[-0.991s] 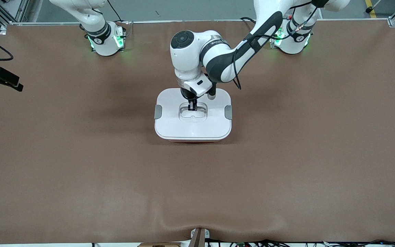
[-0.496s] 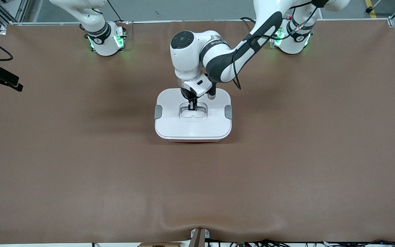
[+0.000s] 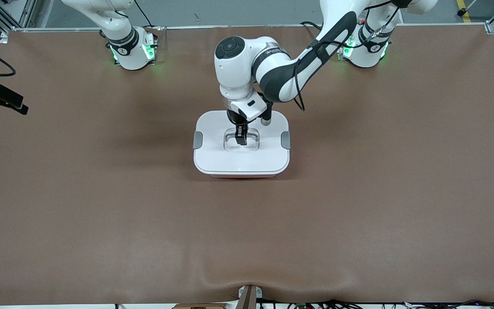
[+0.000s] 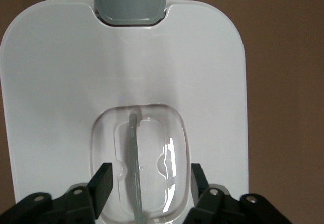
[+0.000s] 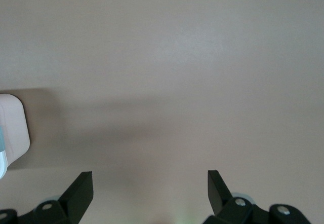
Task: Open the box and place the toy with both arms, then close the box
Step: 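Open the left gripper and lift it off the lid handle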
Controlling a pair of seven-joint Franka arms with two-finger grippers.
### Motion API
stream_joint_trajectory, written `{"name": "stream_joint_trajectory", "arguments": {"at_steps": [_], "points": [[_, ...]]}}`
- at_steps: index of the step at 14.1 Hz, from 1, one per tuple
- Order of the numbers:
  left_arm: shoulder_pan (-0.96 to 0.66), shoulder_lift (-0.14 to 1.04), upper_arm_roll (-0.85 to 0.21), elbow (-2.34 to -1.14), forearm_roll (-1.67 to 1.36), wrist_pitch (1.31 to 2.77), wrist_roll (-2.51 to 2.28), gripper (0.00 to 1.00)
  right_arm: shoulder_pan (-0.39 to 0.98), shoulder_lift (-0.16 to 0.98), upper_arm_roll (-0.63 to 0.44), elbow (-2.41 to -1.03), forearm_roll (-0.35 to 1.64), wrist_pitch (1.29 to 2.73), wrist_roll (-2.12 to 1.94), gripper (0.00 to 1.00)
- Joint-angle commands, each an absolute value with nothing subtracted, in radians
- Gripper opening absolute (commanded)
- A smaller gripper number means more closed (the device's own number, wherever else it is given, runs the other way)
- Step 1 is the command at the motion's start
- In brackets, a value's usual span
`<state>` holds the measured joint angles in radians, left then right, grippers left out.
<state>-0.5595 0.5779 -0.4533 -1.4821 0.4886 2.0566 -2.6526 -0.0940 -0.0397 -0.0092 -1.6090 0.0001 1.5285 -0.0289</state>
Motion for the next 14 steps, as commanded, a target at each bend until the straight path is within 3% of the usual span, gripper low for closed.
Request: {"name": "stream_joint_trajectory", "arguments": {"at_steps": [1, 8, 14], "points": [[-0.546, 0.52, -0.454, -1.497, 0.492, 2.042, -2.616, 1.0, -0.114, -0.037, 0.0, -1.603, 0.014, 1.528, -0.029, 1.0], [-0.342, 0.364, -0.462, -1.499, 0.258, 1.968, -2.194, 1.0, -0.114, -0.037, 0.0, -1.603, 0.014, 1.528, -0.045, 1.0], [-0.073, 0.267, -0.463, -1.497, 0.098, 1.783, -1.511, 1.0, -0.11, -0.037, 0.0, -1.603, 0.014, 1.531, -0.031, 1.0]]}}
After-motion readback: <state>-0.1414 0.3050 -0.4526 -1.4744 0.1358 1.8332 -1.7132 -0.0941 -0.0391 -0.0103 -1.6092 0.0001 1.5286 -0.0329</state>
